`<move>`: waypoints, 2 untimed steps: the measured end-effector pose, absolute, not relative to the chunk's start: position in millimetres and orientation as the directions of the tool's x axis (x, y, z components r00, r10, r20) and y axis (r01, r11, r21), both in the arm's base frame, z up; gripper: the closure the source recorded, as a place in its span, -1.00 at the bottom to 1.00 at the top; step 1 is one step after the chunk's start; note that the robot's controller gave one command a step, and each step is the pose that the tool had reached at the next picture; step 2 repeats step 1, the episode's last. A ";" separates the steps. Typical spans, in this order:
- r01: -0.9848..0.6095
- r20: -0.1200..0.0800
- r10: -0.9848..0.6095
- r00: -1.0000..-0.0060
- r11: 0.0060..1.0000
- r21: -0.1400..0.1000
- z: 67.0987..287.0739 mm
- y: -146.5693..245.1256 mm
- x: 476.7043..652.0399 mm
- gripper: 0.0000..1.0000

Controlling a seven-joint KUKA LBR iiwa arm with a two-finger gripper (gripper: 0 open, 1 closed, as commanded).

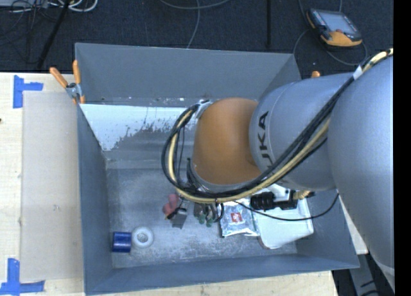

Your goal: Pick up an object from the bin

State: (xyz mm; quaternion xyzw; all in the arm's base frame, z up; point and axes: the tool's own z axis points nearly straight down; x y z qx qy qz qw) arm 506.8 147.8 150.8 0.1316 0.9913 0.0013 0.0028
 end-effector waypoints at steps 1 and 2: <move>0.250 -0.004 0.250 -0.968 0.968 0.003 216.7 150.0 491.0 1.00; 0.250 -0.004 0.250 -0.968 0.968 0.003 216.7 150.0 491.0 1.00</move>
Offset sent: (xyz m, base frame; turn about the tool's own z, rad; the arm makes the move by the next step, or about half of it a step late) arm -0.0168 0.0017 0.0630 -0.0083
